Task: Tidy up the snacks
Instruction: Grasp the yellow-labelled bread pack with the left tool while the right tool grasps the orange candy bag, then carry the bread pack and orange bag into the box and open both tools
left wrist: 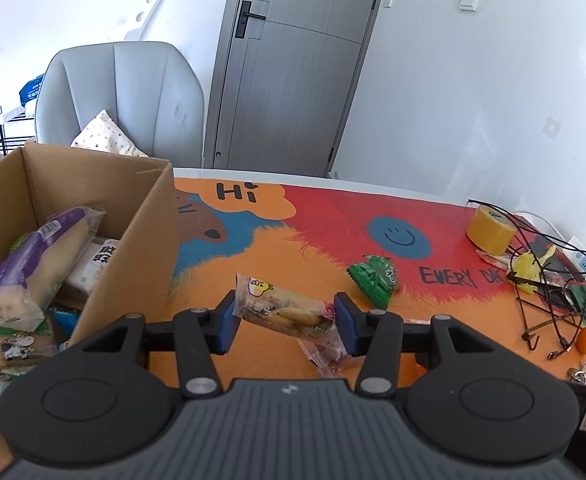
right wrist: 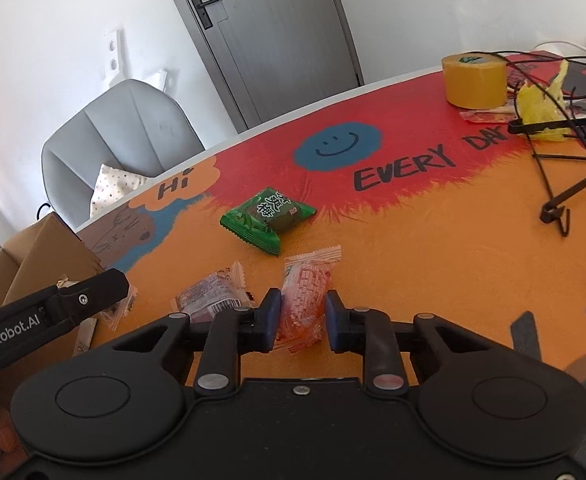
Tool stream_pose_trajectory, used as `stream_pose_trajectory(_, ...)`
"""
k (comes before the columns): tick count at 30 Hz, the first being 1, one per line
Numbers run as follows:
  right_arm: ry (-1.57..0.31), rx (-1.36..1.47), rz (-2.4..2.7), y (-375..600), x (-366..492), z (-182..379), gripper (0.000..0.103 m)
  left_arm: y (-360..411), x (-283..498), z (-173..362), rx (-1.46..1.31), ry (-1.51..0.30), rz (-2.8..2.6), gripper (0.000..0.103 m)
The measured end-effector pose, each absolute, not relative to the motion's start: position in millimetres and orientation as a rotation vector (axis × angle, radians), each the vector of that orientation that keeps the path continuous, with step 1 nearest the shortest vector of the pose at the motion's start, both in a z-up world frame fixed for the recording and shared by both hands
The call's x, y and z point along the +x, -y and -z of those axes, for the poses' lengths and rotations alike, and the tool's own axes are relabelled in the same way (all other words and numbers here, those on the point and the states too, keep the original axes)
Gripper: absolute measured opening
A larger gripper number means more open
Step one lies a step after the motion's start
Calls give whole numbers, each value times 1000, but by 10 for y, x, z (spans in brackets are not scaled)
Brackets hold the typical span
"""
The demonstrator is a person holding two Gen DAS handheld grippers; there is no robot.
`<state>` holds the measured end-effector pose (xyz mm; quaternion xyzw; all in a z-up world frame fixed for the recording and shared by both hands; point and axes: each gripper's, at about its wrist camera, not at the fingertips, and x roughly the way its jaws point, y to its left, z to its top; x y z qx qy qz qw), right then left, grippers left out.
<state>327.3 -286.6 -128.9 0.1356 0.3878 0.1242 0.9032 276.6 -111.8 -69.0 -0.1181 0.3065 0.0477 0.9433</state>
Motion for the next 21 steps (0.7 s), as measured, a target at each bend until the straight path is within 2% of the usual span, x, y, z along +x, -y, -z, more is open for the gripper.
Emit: stream_pose_trajectory(21, -703, 349, -337, 2640, 3045, 656, 22, 750, 2375, 198, -249, -526, -131, 49)
